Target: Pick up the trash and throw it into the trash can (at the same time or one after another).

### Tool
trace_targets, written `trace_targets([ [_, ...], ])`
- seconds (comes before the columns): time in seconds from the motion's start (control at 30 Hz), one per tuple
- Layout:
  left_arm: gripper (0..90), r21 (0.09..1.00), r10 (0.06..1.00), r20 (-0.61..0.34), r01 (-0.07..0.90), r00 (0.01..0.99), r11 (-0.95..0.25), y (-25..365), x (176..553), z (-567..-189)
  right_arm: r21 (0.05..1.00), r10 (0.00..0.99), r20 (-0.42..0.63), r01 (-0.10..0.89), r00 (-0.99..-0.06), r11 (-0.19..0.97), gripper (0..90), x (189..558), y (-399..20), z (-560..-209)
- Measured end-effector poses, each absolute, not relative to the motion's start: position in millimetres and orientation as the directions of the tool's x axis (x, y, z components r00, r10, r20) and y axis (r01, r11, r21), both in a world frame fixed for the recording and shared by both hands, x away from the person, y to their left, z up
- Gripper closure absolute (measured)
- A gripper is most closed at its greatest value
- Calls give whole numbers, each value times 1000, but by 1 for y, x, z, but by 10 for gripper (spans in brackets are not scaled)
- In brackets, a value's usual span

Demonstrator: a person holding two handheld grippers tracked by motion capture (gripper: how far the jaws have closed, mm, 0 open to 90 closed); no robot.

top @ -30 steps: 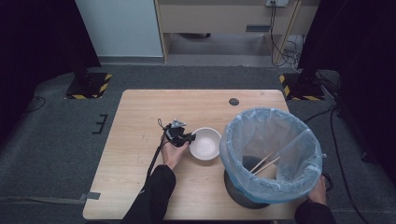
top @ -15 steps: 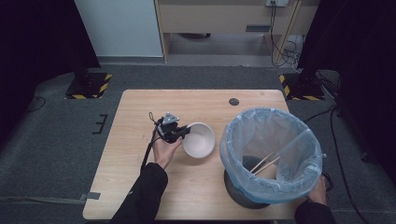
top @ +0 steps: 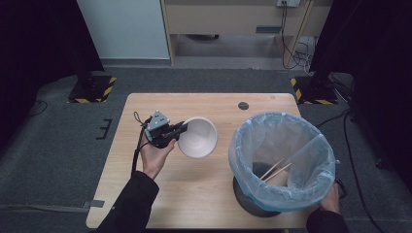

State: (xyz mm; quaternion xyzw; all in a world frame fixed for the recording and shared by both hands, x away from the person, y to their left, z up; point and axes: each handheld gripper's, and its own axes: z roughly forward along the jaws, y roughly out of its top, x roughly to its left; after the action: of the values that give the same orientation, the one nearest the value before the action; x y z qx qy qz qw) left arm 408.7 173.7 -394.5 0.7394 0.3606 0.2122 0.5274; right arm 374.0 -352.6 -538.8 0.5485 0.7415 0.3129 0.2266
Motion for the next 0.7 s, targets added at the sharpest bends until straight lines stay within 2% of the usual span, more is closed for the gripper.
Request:
trace_targets([
  [0.7, 833, 989, 756, -45, 135, 653, -58, 194, 375, -340, 712, 955, 8, 672, -296, 202, 30, 374, -353, -539],
])
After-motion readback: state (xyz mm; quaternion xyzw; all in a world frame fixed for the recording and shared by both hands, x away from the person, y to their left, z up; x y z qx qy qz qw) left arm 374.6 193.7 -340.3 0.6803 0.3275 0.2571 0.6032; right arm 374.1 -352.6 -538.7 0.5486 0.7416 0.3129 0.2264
